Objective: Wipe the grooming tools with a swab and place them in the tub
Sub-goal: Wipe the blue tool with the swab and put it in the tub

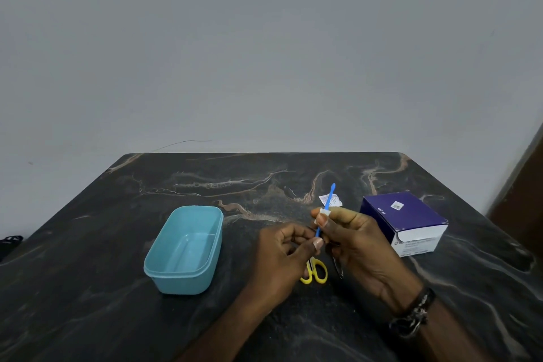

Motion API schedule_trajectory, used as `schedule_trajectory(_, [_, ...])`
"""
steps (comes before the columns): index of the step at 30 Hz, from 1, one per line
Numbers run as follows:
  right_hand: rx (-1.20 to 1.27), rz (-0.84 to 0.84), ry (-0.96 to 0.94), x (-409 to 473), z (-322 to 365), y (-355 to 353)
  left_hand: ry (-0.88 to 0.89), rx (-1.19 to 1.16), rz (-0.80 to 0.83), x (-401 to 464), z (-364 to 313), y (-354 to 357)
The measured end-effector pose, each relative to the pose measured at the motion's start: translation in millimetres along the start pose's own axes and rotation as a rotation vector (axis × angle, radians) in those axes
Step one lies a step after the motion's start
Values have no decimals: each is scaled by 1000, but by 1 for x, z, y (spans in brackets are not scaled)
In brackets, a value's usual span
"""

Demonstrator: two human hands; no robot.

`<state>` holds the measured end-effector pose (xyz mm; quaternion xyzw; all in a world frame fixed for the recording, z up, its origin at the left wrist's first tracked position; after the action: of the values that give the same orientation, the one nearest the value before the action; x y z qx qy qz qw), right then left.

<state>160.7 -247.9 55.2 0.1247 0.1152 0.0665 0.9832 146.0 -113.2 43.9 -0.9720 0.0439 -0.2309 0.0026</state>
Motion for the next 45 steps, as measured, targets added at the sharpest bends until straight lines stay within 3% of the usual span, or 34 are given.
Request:
schedule_trajectory(12, [28, -55, -71, 2, 5, -7, 9, 38, -16, 1, 10, 2])
schedule_trajectory(20, [-78, -39, -65, 1, 1, 0, 60, 90, -86, 0, 9, -4])
schedule_trajectory(31, [14, -158, -141, 3, 9, -18, 65, 120, 66, -4, 14, 5])
schedule_trajectory(38, [-48, -62, -52, 3, -3, 0, 75, 111, 25, -2, 10, 1])
schedule_trajectory(45, [24, -140, -157, 0, 11, -13, 83, 89, 47, -2, 8, 5])
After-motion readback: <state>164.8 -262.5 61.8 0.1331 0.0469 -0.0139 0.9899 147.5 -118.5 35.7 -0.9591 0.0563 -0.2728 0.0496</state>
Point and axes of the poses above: each hand's wrist, its own x-axis towards the middle knuckle, its own y-axis out of the palm, z = x × y, the point moved 4 cm from there along x, towards the middle knuckle, and after that the axes turned 13 degrees about y, right-handed, at the moved point
